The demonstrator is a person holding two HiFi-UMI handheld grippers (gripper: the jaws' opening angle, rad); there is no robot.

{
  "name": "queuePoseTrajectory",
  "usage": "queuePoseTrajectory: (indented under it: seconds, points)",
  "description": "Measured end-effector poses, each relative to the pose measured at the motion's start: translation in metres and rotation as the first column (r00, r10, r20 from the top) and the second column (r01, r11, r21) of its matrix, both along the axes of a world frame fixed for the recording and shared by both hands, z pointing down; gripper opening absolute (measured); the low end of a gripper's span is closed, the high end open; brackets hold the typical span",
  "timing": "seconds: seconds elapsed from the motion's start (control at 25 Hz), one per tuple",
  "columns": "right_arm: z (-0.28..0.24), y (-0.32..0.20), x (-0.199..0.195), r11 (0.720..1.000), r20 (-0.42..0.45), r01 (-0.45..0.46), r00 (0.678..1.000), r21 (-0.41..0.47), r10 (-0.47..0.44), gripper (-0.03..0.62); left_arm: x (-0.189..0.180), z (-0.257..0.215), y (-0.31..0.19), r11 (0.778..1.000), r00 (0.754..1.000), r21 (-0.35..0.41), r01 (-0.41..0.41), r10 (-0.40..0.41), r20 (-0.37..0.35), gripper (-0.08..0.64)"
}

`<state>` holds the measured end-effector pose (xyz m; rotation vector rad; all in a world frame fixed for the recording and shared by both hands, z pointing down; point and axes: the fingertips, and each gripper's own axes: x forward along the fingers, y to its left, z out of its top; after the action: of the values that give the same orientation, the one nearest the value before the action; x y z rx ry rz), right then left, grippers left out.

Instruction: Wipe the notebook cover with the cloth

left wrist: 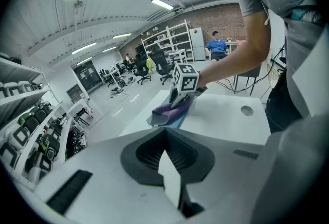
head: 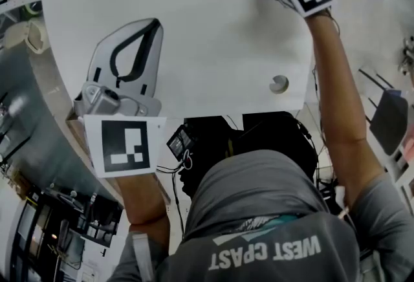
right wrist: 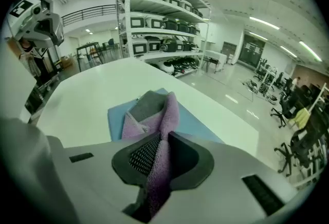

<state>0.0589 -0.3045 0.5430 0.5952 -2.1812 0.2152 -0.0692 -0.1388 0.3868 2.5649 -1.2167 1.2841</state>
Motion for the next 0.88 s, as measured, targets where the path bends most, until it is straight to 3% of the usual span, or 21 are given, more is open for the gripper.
queuePoseTrajectory:
  seconds: [0.16,0.28,0.44,0.72,0.88]
  points:
    - [0.003,0.013,-0.071,0.993,0.040,0.117,0.992,-0.011,-0.116,0.069,0.000,0.001,0.002,1.000,1.000,-0.004,0.003,-0.003,0.010,0.000]
    - [0.007,0.016,-0.081,0.990,0.041,0.135,0.990,-0.042,-0.134,0.069,-0.003,-0.002,0.003,1.000,1.000,-0.002,0.010,-0.010,0.017,0.000]
    - [0.010,0.009,-0.041,0.995,0.008,0.082,0.997,-0.062,-0.081,0.070,-0.006,-0.005,0.004,1.000,0.999,0.000,0.024,-0.024,0.024,0.000]
    - [0.005,-0.025,0.069,0.988,-0.065,-0.153,0.986,-0.032,0.150,0.070,-0.003,-0.008,-0.004,1.000,1.000,0.008,0.008,-0.008,0.015,0.000]
    - [0.000,-0.026,0.066,0.989,-0.065,-0.148,0.987,-0.011,0.147,0.069,-0.002,-0.010,-0.004,1.000,0.999,0.017,-0.020,0.020,0.030,0.000]
